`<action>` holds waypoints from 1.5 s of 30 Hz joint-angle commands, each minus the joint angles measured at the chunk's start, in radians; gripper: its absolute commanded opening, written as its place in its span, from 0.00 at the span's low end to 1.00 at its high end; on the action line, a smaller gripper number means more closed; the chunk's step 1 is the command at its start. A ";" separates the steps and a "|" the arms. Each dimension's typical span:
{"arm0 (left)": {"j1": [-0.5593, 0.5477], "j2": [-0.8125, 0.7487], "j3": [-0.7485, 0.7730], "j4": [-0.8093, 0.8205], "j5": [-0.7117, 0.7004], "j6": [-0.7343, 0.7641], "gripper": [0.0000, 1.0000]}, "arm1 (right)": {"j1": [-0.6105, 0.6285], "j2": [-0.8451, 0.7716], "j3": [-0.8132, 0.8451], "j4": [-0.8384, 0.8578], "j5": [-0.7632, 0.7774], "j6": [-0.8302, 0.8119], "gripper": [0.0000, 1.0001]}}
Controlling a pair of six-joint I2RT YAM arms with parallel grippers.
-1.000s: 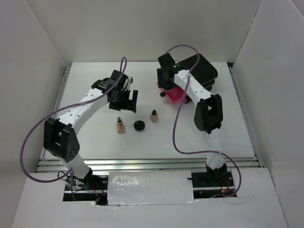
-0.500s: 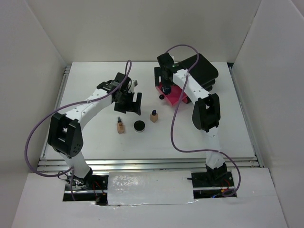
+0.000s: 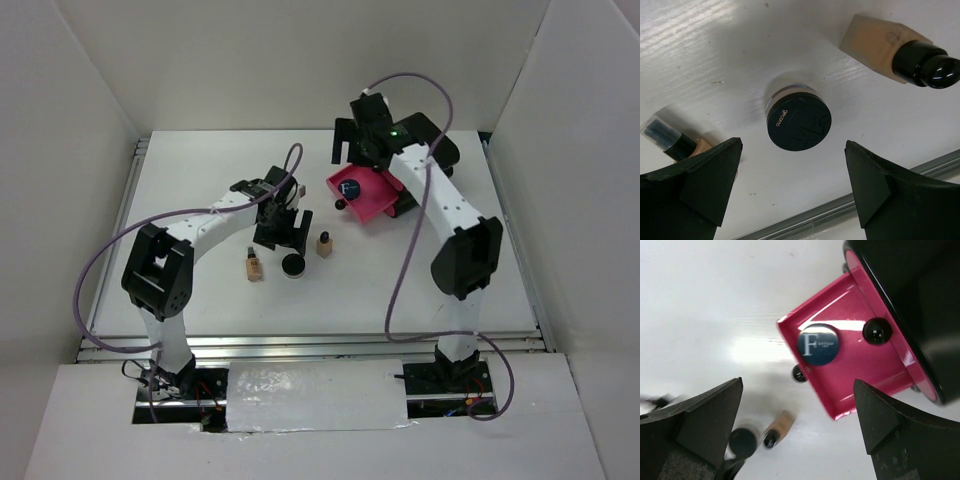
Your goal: Organize the makeup
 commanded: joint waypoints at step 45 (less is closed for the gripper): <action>-0.098 0.269 0.731 0.273 0.078 -0.042 0.38 | 0.008 -0.594 -0.146 -0.079 -0.029 -0.051 1.00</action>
